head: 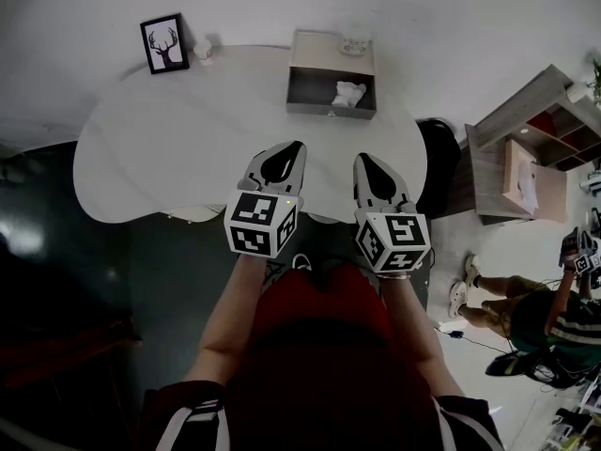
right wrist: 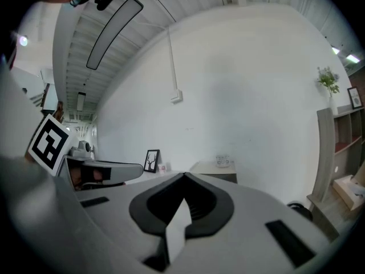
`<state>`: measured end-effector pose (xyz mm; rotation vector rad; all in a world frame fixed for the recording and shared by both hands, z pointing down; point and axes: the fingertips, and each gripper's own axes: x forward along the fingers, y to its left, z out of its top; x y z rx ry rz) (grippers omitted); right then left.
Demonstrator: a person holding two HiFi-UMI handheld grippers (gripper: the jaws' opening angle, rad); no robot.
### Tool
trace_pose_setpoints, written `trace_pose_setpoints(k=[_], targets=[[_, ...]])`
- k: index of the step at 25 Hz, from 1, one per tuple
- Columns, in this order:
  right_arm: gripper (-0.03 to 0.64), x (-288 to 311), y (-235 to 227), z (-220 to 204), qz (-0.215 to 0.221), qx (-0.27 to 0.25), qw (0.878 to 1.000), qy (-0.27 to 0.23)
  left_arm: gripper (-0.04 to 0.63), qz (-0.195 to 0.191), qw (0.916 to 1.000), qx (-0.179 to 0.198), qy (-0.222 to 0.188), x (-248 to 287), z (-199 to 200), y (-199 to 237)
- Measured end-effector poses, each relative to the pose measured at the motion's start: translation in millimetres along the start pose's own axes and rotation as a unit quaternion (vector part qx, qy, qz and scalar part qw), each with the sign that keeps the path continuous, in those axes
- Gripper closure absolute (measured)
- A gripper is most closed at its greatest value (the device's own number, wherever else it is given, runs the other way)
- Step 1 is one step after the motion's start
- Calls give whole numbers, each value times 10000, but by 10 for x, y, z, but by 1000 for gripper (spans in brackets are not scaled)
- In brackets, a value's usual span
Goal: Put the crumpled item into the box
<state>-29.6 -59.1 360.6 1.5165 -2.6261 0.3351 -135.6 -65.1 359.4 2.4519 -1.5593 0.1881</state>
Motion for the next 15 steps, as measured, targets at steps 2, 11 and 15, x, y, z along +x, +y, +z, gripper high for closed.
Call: trace_pose_setpoints(k=[2, 11, 15], targets=[[601, -26, 7, -9, 31, -5, 10000, -11, 566, 51, 10000, -18, -35, -45, -13, -12], [601, -155, -88, 22, 195, -40, 9998, -66, 566, 330, 9994, -31, -100, -129, -35, -162], [601, -259, -189, 49, 264, -34, 9996, -83, 566, 425, 9990, -127, -102, -140, -47, -280]])
